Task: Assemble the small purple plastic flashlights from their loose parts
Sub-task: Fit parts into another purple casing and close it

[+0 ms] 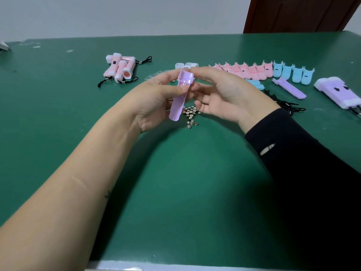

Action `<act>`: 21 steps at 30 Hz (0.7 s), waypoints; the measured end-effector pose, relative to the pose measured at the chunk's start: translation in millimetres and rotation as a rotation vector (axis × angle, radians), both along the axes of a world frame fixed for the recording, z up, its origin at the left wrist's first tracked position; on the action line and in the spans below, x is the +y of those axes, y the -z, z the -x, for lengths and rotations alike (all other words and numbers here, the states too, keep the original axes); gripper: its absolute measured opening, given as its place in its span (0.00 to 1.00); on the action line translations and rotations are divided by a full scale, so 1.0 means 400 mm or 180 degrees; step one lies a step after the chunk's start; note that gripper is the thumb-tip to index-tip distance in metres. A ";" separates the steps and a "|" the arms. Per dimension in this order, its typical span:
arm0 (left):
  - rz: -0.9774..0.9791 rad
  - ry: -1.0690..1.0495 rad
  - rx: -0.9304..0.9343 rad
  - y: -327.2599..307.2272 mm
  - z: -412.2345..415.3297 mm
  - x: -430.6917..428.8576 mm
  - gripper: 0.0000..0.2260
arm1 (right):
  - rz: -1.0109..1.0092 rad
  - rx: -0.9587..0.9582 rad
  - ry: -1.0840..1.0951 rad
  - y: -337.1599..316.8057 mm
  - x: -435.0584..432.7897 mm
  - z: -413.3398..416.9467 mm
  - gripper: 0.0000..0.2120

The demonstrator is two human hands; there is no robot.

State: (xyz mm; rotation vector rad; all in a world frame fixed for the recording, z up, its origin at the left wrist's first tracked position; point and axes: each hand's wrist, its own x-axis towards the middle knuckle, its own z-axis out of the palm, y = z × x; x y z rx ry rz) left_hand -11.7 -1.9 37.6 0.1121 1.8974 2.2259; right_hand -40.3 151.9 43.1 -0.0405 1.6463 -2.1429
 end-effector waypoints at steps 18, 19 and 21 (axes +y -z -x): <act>-0.0277 -0.0637 -0.0486 0.017 0.024 -0.040 0.10 | -0.2793 0.2073 0.0076 0.050 0.043 -0.016 0.04; -0.0311 -0.0679 -0.0511 0.016 0.023 -0.040 0.11 | -0.2956 0.2177 -0.0090 0.049 0.046 -0.023 0.03; -0.0338 -0.0753 -0.0536 0.013 0.021 -0.038 0.10 | -0.3242 0.2231 -0.0426 0.053 0.050 -0.035 0.04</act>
